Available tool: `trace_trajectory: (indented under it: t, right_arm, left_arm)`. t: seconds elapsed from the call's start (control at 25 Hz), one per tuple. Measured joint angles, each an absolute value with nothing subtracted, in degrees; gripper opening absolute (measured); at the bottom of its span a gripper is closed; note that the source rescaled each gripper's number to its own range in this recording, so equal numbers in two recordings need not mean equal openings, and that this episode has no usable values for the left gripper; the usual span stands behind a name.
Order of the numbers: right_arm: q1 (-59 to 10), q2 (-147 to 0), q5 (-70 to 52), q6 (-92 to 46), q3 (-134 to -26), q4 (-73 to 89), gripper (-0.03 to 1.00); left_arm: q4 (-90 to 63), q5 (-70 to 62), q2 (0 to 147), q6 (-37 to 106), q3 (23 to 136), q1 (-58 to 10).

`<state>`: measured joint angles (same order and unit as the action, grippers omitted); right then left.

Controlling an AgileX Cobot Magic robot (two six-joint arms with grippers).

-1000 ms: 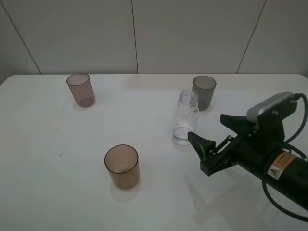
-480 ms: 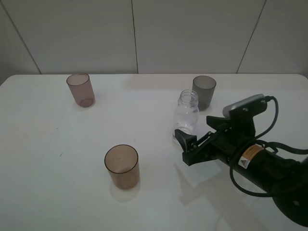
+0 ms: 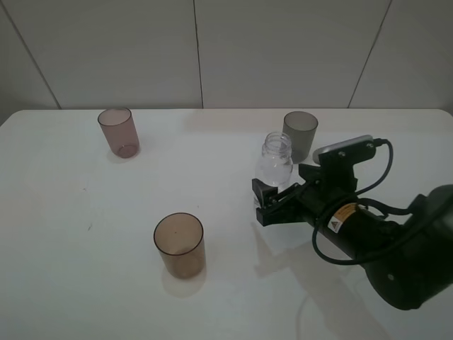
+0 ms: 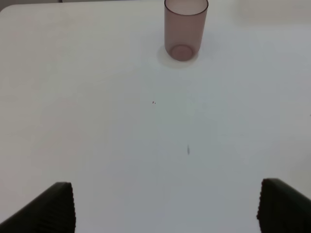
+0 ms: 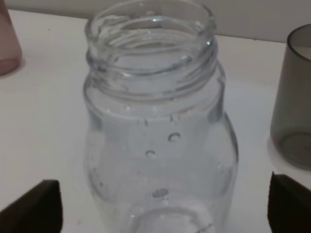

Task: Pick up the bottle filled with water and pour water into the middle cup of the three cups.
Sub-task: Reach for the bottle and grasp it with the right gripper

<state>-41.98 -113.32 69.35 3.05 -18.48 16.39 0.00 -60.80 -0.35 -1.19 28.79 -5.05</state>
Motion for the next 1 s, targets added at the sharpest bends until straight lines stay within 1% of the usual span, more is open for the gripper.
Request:
trace_trajectory:
  t: [0.48,1.0]
  right_arm:
    - [-42.0,-120.2,69.4,1.2,-22.7,17.4,1.00]
    - [-42.0,-121.6,69.6,0.5,-26.7,20.9,1.00]
  left_arm:
    - [0.0,-60.8,-0.3,-1.2,28.8,-5.0]
    - [0.0,-60.8,-0.3,-1.2,28.8,-5.0]
